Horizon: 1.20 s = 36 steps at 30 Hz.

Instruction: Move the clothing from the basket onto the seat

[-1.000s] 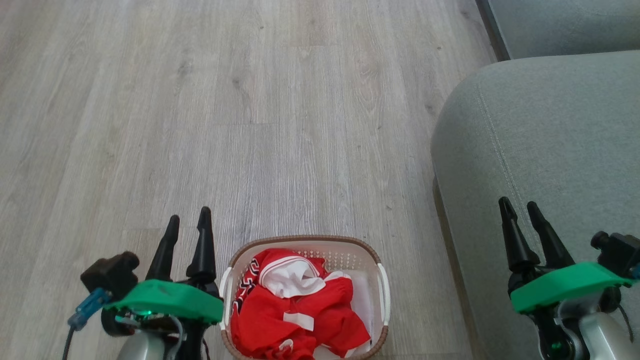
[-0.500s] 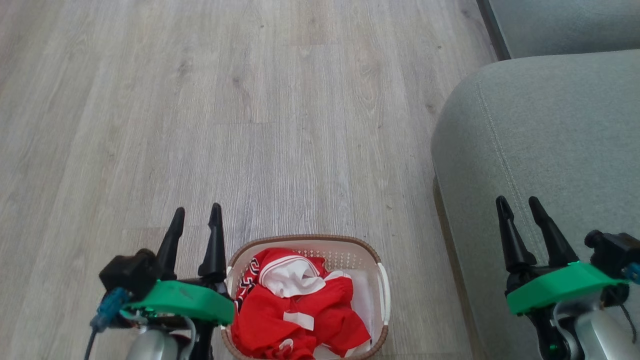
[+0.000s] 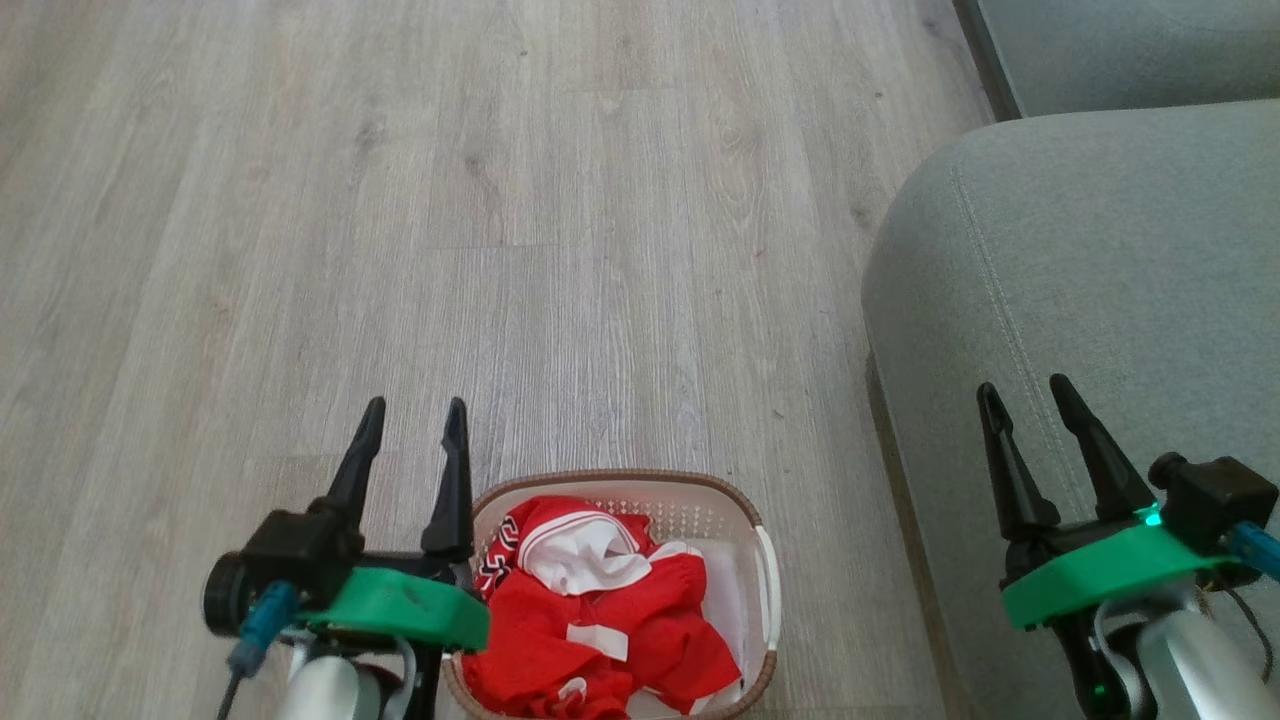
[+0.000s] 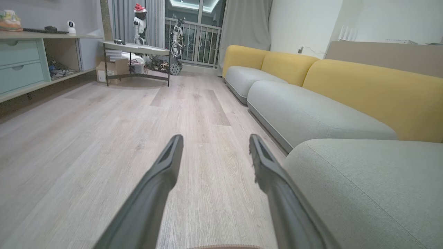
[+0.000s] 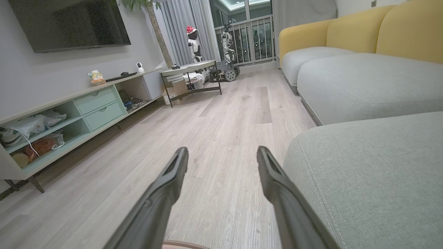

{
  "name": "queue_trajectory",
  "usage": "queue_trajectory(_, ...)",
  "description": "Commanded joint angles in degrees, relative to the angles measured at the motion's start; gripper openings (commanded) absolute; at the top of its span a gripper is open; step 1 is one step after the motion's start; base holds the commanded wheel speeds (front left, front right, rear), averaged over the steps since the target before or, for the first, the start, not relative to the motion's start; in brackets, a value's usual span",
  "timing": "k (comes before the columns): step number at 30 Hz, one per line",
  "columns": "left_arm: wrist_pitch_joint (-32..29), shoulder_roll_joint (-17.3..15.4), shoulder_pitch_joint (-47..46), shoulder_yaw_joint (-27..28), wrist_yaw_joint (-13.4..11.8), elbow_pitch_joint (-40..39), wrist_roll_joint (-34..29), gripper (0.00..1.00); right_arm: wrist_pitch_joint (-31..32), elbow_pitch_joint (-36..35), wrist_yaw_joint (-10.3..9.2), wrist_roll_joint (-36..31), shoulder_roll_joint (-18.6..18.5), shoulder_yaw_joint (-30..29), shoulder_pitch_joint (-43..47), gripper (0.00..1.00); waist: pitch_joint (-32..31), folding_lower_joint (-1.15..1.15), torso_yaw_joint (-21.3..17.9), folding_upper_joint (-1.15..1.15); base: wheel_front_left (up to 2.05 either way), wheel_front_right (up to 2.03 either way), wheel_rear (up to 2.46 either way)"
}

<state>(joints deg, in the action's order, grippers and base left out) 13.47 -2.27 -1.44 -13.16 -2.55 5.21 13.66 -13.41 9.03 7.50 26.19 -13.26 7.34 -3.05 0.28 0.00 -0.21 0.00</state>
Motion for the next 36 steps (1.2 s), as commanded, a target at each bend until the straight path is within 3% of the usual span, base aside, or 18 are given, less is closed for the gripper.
queue_trajectory(1,1.0,-0.6,-3.5,1.1,-0.4,-2.6,-1.8,1.00,-1.0,-2.4,-0.01,-1.5,-1.7,1.2,-2.6,1.00,0.0,0.00,0.0,0.00,0.00,0.00,0.00)
queue_trajectory(5,1.5,-0.6,-3.6,0.7,-0.7,-3.0,-3.9,1.00,-1.6,-2.6,-0.01,-3.2,-2.0,1.6,-2.8,1.00,0.1,0.00,0.0,0.00,0.00,0.00,0.00)
queue_trajectory(26,1.5,-0.6,-3.4,0.9,-1.0,-2.9,-3.2,1.00,-1.6,-2.9,-0.01,-2.8,-1.9,1.5,-2.7,1.00,0.6,0.00,-0.5,0.00,0.00,0.00,0.00)
queue_trajectory(36,1.5,-0.6,-5.4,-0.8,-2.3,-1.7,-2.2,1.00,-1.6,-4.6,-0.01,-1.8,-4.0,0.1,-5.3,1.00,5.3,0.00,-2.5,0.00,0.00,0.00,0.00)
